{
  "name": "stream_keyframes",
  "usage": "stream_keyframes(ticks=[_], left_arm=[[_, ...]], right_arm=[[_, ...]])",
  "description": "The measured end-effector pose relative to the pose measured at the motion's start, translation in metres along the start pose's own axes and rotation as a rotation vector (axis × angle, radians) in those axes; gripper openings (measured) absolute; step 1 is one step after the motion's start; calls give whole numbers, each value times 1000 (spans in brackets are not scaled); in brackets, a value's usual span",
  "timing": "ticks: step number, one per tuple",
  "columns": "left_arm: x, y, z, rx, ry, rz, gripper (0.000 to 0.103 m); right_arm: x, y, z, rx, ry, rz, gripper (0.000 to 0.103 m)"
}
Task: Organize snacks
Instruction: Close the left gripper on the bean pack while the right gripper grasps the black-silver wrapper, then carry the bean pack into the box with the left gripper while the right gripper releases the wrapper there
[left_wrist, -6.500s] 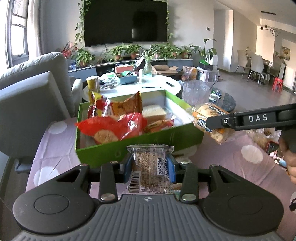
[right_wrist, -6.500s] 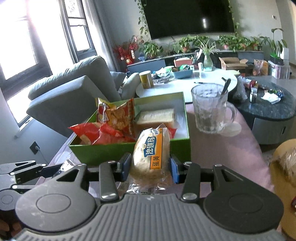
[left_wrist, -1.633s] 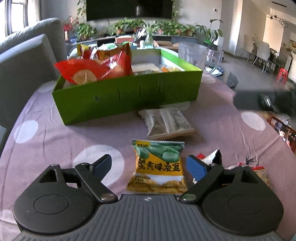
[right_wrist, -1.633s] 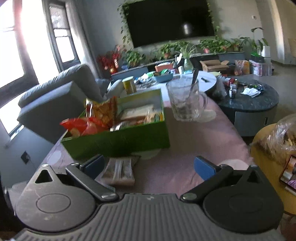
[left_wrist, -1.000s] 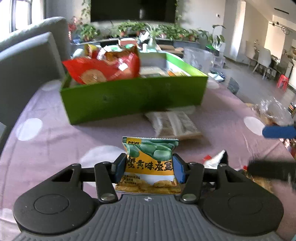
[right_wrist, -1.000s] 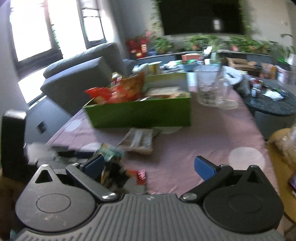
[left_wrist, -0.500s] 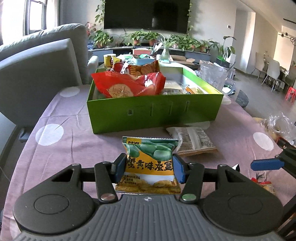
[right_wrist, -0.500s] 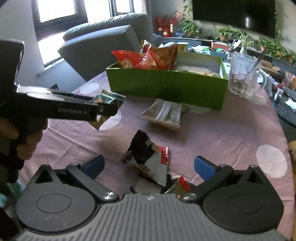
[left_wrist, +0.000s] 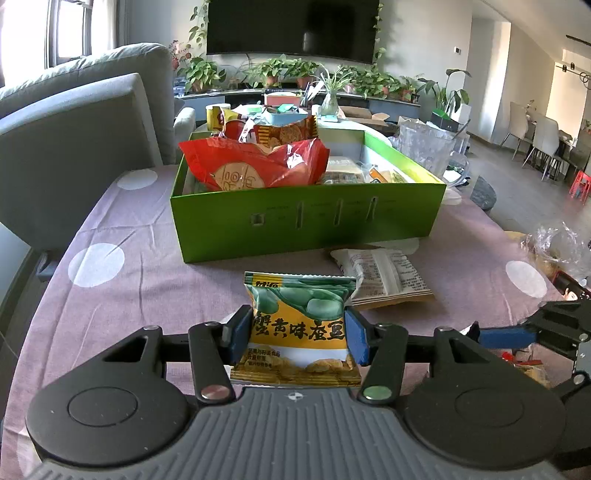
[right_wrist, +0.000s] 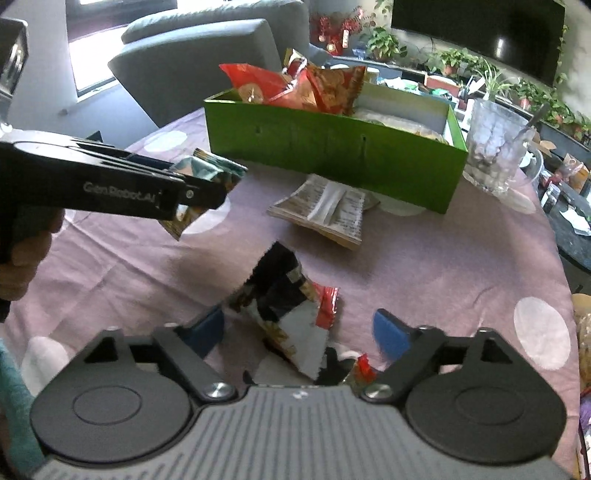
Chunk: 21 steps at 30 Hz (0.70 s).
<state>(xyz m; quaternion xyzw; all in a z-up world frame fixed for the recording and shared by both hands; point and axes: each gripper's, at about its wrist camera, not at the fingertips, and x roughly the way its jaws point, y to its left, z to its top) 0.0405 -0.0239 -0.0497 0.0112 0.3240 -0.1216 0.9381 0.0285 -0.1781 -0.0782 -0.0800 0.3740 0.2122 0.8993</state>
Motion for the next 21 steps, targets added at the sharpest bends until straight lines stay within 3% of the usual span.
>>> stream_keyframes(ticks=[4,8,21], left_arm=[[0,0,0,-2,-2,0,50],[0,0,0,-3,-3,1,50],[-3,-1,3,-3,-10,1,50]], right_arm=[[-4,-2,2,17,-22,-9,57],[-9,-6,6,45,-53,-2,46],[-18,-17,15,115,-104,-2,45]])
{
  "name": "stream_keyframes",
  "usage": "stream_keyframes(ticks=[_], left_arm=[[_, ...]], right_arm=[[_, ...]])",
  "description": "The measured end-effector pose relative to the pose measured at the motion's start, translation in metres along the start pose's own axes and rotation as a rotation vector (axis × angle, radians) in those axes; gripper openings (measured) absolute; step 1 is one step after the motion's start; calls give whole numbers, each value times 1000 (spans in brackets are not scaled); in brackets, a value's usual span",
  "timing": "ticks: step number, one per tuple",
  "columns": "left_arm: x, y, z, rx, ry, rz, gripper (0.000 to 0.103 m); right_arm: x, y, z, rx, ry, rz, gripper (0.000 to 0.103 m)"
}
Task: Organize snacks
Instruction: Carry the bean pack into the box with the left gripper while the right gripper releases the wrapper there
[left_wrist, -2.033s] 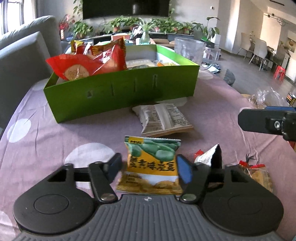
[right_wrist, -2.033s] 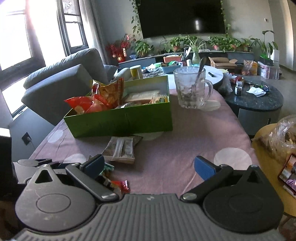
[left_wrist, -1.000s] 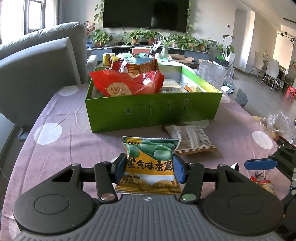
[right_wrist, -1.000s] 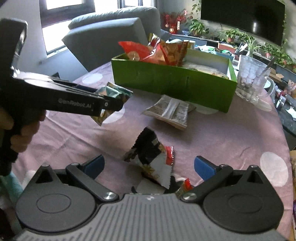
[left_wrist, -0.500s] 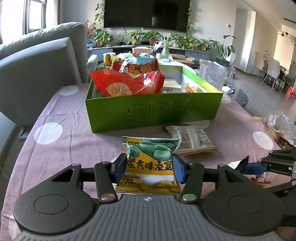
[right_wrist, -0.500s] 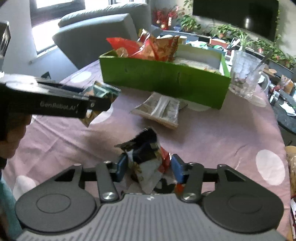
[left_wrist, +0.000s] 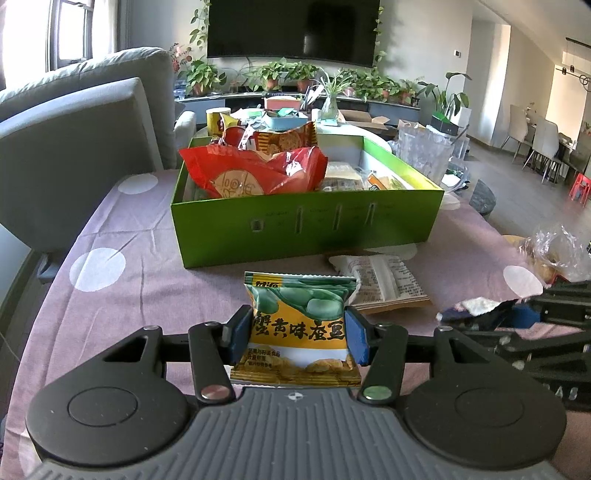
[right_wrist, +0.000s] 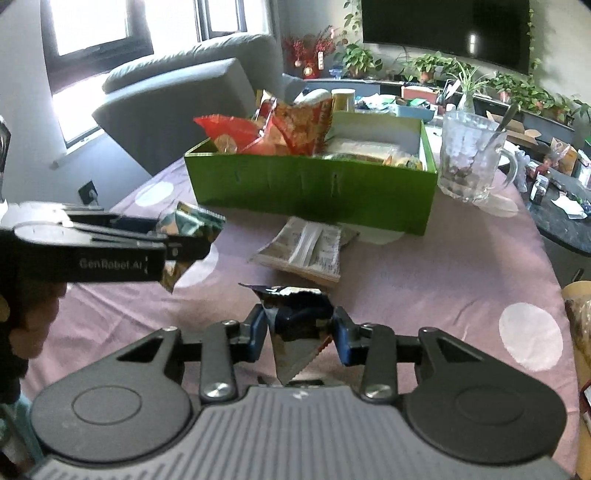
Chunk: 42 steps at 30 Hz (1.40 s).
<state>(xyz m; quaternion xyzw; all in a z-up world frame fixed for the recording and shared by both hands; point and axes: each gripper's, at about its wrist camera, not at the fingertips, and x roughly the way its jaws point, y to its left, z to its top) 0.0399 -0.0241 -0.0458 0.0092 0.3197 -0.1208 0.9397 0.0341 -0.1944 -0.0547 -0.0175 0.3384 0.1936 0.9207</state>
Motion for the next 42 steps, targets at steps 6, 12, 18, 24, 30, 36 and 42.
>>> stream_keyframes(ticks=[6,12,18,24,30,36,42], left_arm=[[-4,-4,5,6,-10,1,50],[-7,-10,13,21,-29,-5,50],[-9,-19,25,46,-52,-11,50],[-6,-28,49,77,-98,-28,50],[2,-35,69,91,-131,-35,50],[14,-37,75,97,-116,-29,50],[27,-40,79,108,-93,-17,50]], right_arm=[[-6,-5,13,24,-50,-8,44],[-14,-17,36,58,-136,-27,44],[-13,-23,59,69,-194,-27,44],[-6,-32,75,96,-218,-40,44],[1,-45,96,118,-247,-72,44],[21,-62,118,163,-254,-101,44],[57,-78,135,230,-215,-119,44]])
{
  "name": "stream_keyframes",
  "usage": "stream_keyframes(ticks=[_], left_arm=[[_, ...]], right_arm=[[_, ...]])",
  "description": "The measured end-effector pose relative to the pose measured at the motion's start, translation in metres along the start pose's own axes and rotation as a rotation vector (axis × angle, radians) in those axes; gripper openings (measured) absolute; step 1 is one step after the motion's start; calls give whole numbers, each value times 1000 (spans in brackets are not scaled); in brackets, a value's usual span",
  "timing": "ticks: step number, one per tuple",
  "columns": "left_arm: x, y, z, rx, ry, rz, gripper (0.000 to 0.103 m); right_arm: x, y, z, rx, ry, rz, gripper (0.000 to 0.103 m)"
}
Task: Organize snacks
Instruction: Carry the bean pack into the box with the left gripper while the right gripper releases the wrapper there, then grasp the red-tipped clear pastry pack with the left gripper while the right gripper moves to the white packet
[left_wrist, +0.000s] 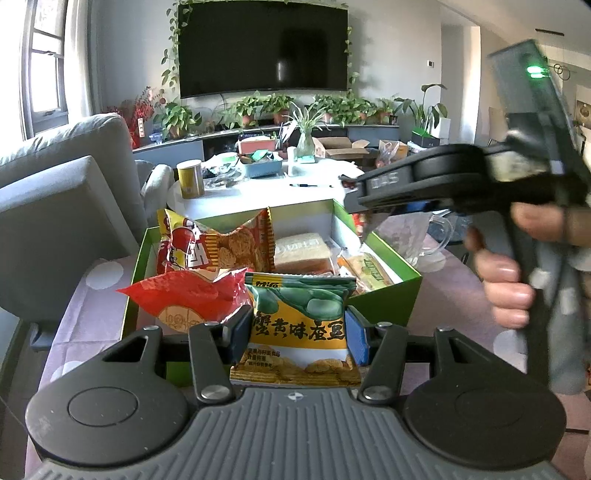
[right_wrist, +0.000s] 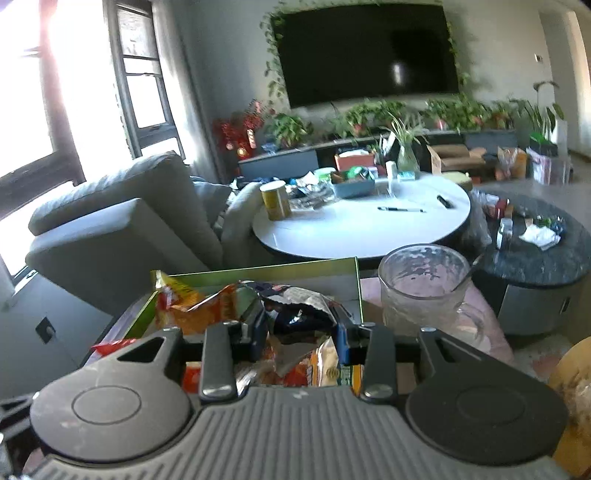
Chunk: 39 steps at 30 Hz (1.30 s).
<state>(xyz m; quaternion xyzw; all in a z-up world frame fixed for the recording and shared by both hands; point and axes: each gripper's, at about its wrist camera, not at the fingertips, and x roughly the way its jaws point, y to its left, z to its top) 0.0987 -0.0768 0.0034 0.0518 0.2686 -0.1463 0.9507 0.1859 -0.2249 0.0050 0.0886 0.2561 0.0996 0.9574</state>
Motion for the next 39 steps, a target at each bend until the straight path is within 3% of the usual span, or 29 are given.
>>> stream_keyframes(ticks=[9,13,19,22,25,28,39], left_arm=[[13,-6,13,21,-17,-1,50],[24,-11,25,36,-43,-9,50],[55,-13,39,0,-7,-34,50],[69,-14,43,-14,9,-33,39],[80,-14,48,-36,22,-56,39],[91,-13,51,-44,32,-20,39],[75,0,45,-60,6,2,39]], right_arm=[[35,-7,6,28,-26,-79,47],[24,-15,2,44,-48,-57,52],[-1,-26,-1,88,-99,-36,53],[-9,-31,3,104,-122,-27,53],[-16,-31,5,105,-145,-19,53],[-20,-28,7,83,-168,-25,53],[-21,-32,-1,61,-152,-26,53]])
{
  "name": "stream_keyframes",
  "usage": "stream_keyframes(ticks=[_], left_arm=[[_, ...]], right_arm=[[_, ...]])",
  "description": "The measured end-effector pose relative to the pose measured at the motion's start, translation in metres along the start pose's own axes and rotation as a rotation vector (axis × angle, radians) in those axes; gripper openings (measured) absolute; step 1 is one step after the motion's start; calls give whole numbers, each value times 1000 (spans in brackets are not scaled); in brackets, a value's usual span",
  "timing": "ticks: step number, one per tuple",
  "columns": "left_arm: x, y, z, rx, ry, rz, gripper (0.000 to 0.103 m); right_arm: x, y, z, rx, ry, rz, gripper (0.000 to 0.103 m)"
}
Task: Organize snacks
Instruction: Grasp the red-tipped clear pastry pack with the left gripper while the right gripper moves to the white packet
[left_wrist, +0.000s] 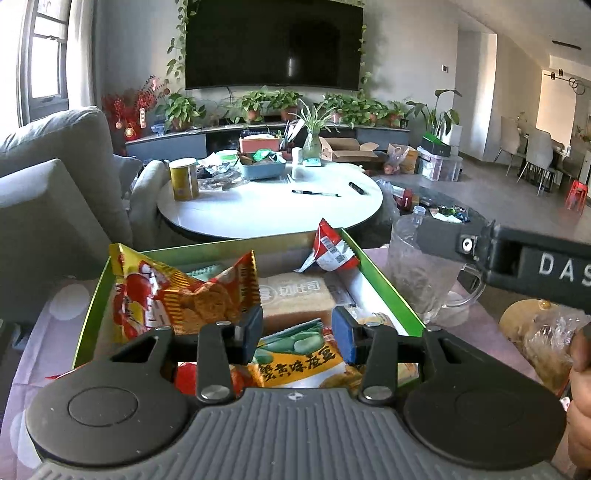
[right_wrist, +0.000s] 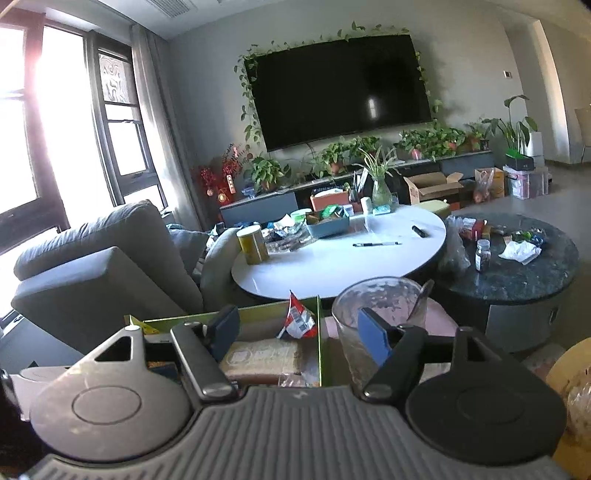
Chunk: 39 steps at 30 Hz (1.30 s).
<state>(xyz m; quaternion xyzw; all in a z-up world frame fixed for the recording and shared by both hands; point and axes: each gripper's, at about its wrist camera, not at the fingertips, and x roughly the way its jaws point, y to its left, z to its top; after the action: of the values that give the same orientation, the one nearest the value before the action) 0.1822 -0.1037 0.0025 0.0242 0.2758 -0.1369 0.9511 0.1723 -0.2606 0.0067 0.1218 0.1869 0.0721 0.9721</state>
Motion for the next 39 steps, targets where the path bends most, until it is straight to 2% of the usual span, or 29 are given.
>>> stream_keyframes(ticks=[2,6,8,12,15,18,22,29,34,36,39], left_arm=[[-6,1,-3,2,1,0,41],[-21,1,-11,2,2,0,55],[-33,-3,-18,26,-23,4,56],[-58,-14,-31,84,-72,35,70],[-73,-13,-39,80,-79,18,70],[-82,-13,-49,67,-43,4,73],[-94,-18,-72,47,19,-61,81],[-107,-47,-104,102,138,-193,81],[-113,-71,-121,181,218,-340,81],[-115,-82,-129,225,233,-361,81],[-115,-95,-141,288,245,-353,80]], right_arm=[[-3,2,-2,-9,8,4,53],[-13,6,-6,-39,12,3,53],[-20,7,-9,-50,13,1,53],[-33,5,-14,-65,20,-11,53],[-42,4,-19,-71,35,-12,53],[-48,5,-26,-91,47,-30,53],[-53,2,-33,-86,71,-56,53],[-64,2,-43,-84,91,-74,54],[-68,4,-44,-86,94,-73,54],[-71,6,-47,-90,95,-71,54],[-75,7,-50,-92,95,-68,55]])
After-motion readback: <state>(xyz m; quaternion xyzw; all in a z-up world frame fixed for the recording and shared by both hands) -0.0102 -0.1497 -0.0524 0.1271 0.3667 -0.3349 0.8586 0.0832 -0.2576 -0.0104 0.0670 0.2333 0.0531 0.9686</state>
